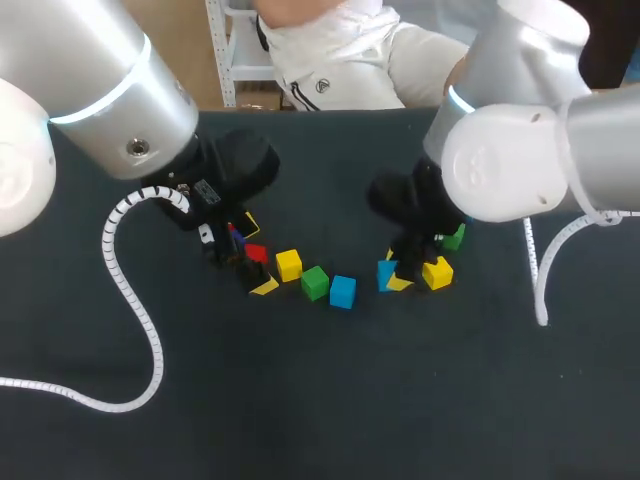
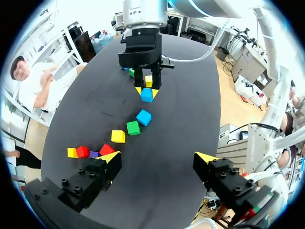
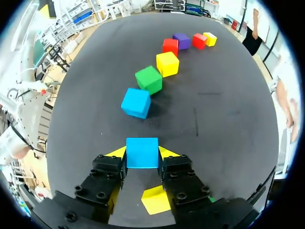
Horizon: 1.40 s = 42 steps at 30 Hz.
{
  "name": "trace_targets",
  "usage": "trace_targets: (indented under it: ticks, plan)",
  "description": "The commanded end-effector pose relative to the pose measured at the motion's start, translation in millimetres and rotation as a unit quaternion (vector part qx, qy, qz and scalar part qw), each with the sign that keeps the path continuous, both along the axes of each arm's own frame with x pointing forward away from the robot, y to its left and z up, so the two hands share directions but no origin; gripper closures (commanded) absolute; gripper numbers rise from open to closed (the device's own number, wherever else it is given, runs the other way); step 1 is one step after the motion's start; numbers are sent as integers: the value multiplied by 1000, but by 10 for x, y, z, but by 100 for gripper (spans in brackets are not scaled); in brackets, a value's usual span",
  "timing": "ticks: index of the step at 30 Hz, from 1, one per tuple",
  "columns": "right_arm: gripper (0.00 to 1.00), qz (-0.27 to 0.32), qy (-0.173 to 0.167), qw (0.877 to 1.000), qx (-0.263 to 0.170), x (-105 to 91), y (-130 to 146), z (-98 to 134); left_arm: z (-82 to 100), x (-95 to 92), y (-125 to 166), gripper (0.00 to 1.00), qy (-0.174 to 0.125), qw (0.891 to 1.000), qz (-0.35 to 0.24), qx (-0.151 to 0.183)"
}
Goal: Place the blue cubes, place green cubes on the blue cubes, place the yellow cubes on the green cubes, then place the red cubes on the yellow cubes, and place purple cube on the red cubes.
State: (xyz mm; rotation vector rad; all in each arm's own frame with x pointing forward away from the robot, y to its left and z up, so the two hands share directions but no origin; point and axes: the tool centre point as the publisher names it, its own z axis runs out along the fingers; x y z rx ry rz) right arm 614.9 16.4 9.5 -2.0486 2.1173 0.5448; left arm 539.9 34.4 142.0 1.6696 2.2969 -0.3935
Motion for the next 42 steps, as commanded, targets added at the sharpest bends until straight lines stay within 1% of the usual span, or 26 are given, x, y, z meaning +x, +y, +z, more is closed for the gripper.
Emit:
trace_targets:
  ticks: [1,6,12,22,28,42]
  plan:
    - [100,-21,-30,999,1,-122,-42,147,3,9,0,0,1,1000,-1,1]
    - [100,-47,-44,998,3,-97,-27,268,3,9,0,0,1,1000,-1,1]
    - [100,-54,-47,997,0,-55,55,341,3,9,0,0,1,1000,-1,1]
    - [100,-62,-56,997,-4,67,204,391,3,9,0,0,1,1000,-1,1]
    - [100,-65,-58,996,-5,144,244,392,3,9,0,0,1,1000,-1,1]
    - [100,-63,-69,996,2,191,245,483,3,9,0,0,1,1000,-1,1]
